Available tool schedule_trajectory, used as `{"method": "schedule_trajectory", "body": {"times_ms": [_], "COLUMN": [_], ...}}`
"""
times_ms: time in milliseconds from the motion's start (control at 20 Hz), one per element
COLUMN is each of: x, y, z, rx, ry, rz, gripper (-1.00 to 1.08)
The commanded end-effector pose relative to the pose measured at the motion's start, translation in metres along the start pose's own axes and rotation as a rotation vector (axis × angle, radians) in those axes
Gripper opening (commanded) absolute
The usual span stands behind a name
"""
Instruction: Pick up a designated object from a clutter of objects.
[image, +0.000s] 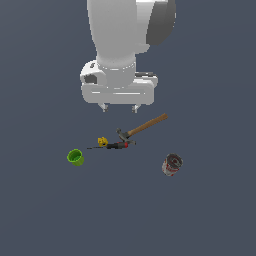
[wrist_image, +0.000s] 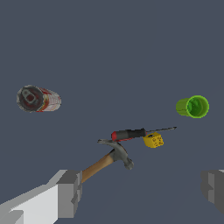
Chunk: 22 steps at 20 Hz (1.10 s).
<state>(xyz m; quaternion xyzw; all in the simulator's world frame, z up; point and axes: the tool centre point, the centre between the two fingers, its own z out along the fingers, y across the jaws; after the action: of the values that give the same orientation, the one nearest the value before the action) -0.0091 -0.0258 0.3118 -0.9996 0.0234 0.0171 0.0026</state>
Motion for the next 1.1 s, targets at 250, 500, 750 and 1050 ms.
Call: {"method": "schedule_trajectory", "body": {"times_ms": [250,500,750,1050], "x": [-0.001,-0.002,-0.001,0.001], "y": [0.006,0.011,0.011,0.015], "z": [-0.003,-0.009,-0.006,0.01], "rx": [-0.013,-0.027,-0.024,-0.014], "ry": [0.008,0.014,0.013,0.015], "rz": [-0.016,-0.041,-0.029,0.041], "gripper": [1.0,1.0,1.0,1.0]}}
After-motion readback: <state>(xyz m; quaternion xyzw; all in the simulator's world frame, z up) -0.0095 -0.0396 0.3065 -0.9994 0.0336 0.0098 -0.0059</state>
